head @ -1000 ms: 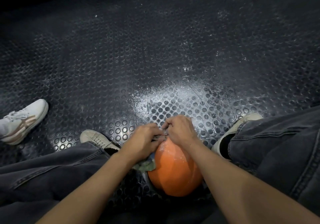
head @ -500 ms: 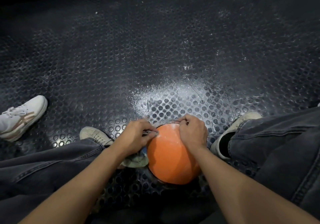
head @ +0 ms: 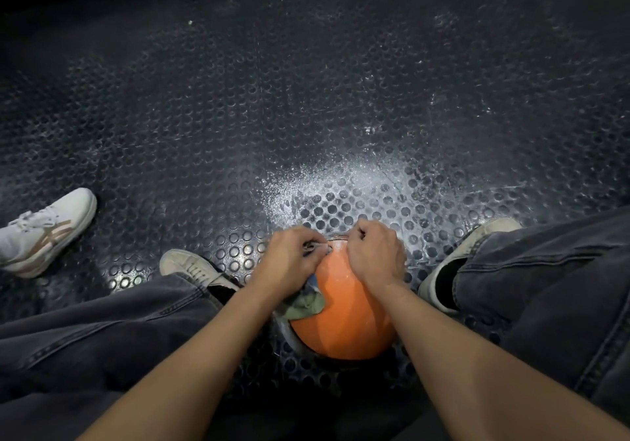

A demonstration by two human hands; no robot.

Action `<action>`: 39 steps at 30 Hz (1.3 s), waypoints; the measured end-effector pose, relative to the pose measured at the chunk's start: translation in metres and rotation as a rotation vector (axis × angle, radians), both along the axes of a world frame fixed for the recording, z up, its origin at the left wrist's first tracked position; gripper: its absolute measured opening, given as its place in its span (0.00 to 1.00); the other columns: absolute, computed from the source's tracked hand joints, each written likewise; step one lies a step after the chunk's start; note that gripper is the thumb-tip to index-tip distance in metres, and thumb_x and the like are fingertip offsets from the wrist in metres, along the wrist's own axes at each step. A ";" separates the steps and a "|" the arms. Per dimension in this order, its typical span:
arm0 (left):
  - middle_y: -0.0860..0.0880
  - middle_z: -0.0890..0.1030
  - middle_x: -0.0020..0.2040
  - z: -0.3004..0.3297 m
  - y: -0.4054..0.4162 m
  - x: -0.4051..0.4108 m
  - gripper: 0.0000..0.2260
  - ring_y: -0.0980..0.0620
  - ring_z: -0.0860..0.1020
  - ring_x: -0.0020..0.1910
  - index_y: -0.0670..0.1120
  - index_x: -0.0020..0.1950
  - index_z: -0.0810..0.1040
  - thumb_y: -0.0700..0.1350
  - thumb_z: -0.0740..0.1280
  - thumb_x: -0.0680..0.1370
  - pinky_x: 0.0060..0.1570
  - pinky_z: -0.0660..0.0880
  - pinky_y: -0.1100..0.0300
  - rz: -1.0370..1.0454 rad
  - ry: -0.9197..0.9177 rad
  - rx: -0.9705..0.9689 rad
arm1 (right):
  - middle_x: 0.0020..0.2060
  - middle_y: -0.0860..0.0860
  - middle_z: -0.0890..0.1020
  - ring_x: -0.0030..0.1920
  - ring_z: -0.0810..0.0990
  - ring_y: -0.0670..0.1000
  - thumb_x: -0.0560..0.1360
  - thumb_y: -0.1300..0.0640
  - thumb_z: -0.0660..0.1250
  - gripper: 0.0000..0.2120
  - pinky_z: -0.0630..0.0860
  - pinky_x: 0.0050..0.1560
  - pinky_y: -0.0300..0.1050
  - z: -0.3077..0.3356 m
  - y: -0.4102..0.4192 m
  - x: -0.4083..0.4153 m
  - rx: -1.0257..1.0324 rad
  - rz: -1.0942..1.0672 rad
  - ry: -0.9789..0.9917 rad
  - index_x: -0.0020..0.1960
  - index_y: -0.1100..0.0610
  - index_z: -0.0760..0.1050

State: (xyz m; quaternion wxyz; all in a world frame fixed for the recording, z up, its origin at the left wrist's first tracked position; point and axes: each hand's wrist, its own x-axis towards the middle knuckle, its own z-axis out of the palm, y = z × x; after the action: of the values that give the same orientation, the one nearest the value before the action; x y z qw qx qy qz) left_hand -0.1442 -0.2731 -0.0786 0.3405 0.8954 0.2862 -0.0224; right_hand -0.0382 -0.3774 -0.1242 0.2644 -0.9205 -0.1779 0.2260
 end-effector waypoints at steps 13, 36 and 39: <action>0.54 0.78 0.46 -0.001 0.011 -0.013 0.08 0.59 0.75 0.43 0.46 0.54 0.82 0.47 0.69 0.77 0.40 0.71 0.70 -0.026 0.036 -0.003 | 0.32 0.47 0.75 0.33 0.72 0.48 0.82 0.55 0.60 0.18 0.72 0.37 0.43 -0.006 0.001 0.000 0.000 -0.025 0.025 0.33 0.51 0.68; 0.52 0.75 0.47 0.003 -0.019 -0.033 0.07 0.57 0.76 0.42 0.48 0.52 0.84 0.48 0.67 0.78 0.44 0.74 0.67 -0.253 -0.131 0.028 | 0.32 0.48 0.76 0.32 0.73 0.50 0.81 0.57 0.58 0.17 0.70 0.37 0.45 -0.003 0.003 0.003 -0.031 -0.057 0.072 0.34 0.52 0.70; 0.52 0.76 0.45 -0.008 -0.006 -0.016 0.08 0.56 0.75 0.42 0.46 0.50 0.83 0.47 0.66 0.79 0.47 0.74 0.61 -0.044 -0.073 0.117 | 0.31 0.47 0.75 0.31 0.71 0.47 0.82 0.55 0.58 0.16 0.70 0.40 0.43 -0.003 0.003 0.002 -0.029 -0.059 0.096 0.35 0.52 0.71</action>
State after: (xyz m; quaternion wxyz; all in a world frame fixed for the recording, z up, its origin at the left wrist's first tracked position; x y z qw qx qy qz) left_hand -0.1605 -0.2792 -0.0868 0.2972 0.9201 0.2544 0.0196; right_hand -0.0358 -0.3746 -0.1269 0.2658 -0.9172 -0.1346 0.2645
